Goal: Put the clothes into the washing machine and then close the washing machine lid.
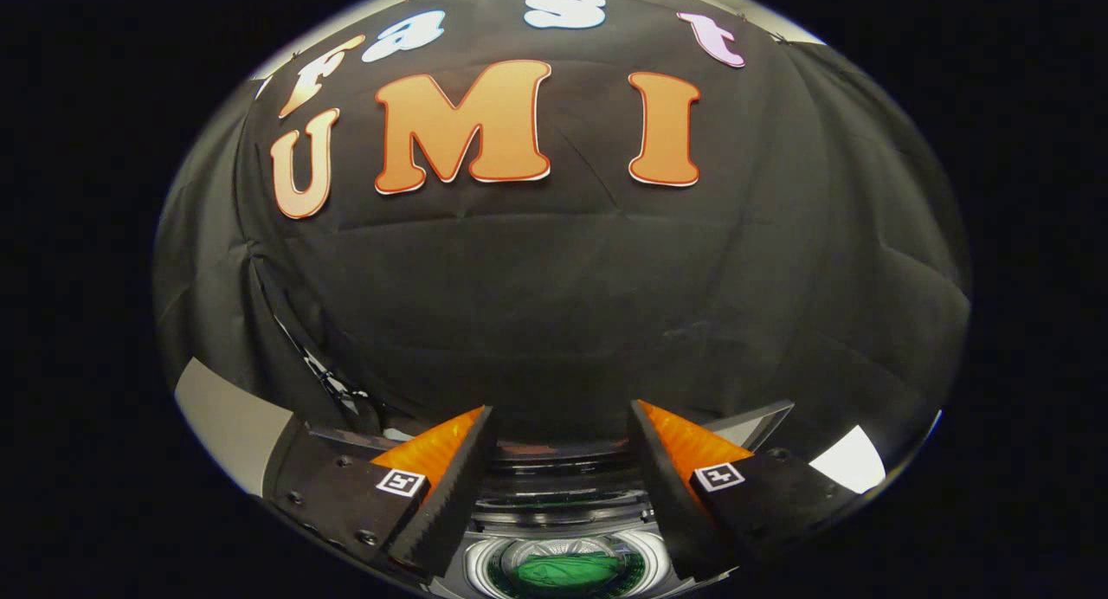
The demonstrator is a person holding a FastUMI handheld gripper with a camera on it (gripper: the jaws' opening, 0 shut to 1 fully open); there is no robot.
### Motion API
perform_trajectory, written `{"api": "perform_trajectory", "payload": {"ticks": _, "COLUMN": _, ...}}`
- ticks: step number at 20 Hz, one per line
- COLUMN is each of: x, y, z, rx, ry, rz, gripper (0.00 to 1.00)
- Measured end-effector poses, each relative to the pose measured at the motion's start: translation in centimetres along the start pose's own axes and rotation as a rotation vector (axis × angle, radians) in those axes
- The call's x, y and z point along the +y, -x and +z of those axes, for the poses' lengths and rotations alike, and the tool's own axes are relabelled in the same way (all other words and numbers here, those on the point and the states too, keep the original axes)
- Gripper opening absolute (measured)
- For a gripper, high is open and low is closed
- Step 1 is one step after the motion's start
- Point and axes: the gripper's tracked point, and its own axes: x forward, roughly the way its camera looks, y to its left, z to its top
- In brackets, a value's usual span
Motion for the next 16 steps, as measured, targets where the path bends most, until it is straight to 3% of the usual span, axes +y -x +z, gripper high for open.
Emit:
{"api": "perform_trajectory", "payload": {"ticks": 7, "x": 0.1, "y": -1.1, "z": -0.2, "rx": 0.003, "ry": -0.009, "rz": -0.001, "gripper": 0.97}}
{"api": "perform_trajectory", "payload": {"ticks": 16, "x": -0.2, "y": 1.9, "z": -1.2, "rx": -0.062, "ry": -0.018, "rz": 0.018, "gripper": 0.98}}
